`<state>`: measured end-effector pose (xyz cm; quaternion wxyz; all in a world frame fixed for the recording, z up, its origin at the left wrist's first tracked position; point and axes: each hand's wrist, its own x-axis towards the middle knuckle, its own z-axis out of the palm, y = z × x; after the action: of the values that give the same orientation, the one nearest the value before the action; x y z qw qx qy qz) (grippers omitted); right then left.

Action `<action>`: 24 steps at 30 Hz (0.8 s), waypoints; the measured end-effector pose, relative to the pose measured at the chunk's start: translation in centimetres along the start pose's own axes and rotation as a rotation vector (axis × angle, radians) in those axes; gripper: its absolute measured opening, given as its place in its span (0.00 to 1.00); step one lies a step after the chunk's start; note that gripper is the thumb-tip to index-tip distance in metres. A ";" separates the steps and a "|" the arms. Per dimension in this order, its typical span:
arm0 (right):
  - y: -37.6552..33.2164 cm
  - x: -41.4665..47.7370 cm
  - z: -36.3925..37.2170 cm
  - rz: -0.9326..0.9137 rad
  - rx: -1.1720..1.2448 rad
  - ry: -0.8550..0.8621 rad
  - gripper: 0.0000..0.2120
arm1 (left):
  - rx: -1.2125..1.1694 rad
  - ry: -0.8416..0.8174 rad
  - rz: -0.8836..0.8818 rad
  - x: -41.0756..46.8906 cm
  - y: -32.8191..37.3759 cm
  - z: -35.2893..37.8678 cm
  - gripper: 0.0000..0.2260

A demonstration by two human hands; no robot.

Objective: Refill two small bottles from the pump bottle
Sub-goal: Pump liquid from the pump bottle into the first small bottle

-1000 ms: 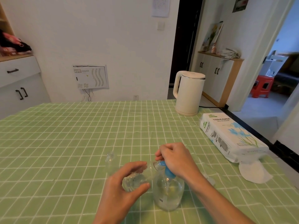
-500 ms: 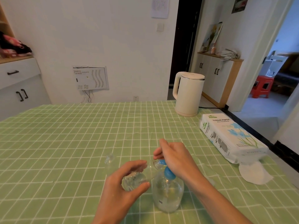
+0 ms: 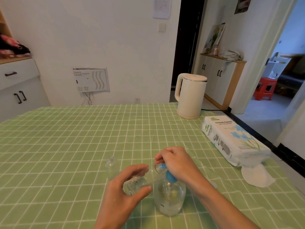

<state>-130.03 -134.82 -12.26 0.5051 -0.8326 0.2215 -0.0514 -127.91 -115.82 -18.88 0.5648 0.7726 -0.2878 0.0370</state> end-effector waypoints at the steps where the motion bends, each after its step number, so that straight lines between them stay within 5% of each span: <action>1: -0.1 0.0 -0.1 0.001 0.014 0.006 0.15 | -0.006 0.002 -0.002 0.0 0.0 0.0 0.25; 24: 0.3 -0.1 0.3 -0.016 -0.003 0.019 0.15 | 0.014 -0.001 0.002 -0.1 -0.3 0.0 0.25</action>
<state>-130.18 -134.65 -12.66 0.5014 -0.8345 0.2196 -0.0632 -127.83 -115.73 -19.14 0.5592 0.7763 -0.2884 0.0391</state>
